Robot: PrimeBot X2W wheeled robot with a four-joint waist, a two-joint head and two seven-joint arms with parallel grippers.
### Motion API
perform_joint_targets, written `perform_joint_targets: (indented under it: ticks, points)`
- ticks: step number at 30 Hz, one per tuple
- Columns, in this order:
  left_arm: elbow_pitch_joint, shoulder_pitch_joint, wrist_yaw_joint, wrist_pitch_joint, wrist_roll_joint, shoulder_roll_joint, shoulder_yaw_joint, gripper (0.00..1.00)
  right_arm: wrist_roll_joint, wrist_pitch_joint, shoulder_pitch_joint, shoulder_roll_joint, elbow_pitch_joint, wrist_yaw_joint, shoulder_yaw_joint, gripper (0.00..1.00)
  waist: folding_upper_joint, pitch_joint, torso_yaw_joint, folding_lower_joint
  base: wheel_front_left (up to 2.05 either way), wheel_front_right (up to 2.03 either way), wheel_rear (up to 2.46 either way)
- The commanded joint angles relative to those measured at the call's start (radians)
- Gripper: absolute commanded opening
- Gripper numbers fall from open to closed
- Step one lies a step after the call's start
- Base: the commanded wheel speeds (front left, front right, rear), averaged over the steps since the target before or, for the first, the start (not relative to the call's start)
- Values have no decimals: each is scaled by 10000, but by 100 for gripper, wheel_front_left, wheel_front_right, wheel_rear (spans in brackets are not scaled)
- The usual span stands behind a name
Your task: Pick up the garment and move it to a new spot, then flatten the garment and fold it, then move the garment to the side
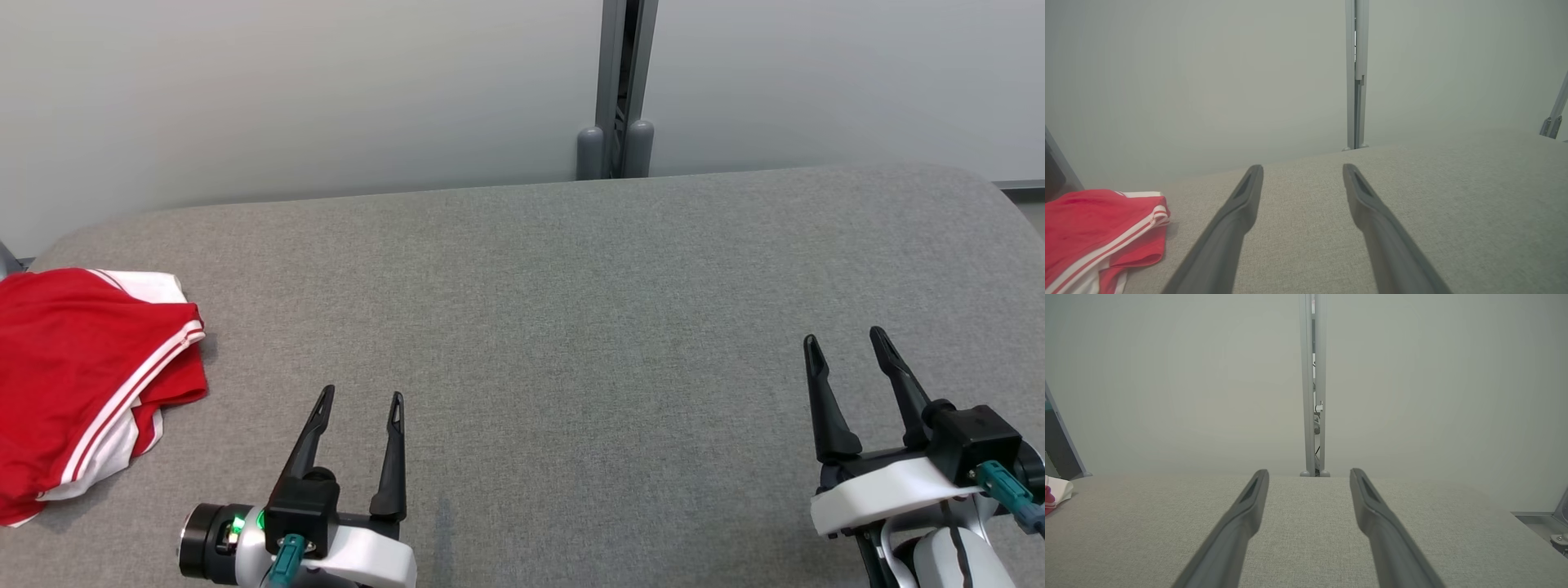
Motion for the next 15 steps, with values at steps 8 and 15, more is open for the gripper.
perform_joint_targets:
  ticks: [8, 15]
  points:
    - [91, 26, -77, -64, 52, 1, 95, 100, 211, -34, -81, -82, 27, -3, -3, 100, 0, 10, -20, 0, 0, 0, 0]
    - [130, -20, -86, -62, 25, -5, 123, 100, 241, -34, -72, -81, 59, -3, -21, 100, 0, -3, 7, 0, 0, 0, 0]
